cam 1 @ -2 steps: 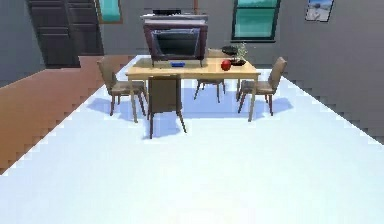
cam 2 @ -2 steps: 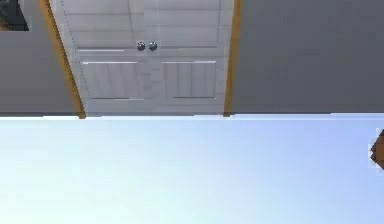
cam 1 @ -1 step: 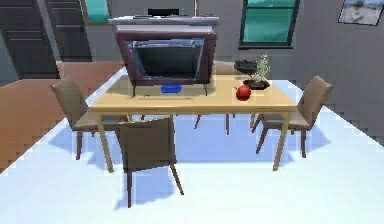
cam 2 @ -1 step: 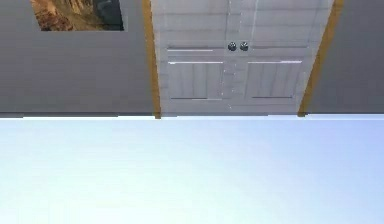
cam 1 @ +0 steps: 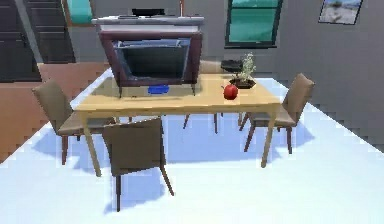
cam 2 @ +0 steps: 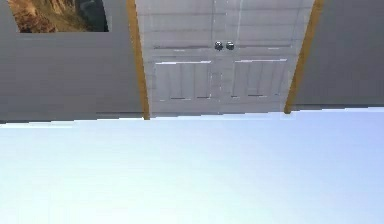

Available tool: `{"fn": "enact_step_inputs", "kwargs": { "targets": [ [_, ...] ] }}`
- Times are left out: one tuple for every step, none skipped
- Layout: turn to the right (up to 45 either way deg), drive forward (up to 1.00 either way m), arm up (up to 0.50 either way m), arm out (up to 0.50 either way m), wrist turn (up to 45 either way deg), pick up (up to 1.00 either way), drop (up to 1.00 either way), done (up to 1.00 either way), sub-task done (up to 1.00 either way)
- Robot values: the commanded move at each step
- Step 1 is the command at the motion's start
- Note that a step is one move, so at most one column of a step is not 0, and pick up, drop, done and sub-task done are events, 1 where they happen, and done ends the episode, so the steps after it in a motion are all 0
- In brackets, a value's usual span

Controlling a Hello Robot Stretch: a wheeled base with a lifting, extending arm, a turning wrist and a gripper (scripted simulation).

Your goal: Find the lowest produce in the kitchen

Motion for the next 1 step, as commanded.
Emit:
{"fn": "enact_step_inputs", "kwargs": {
  "targets": [
    [0.0, 0.55, 0.00, 0.00, 0.0, 0.00, 0.00, 0.00, 0.00]
  ]
}}
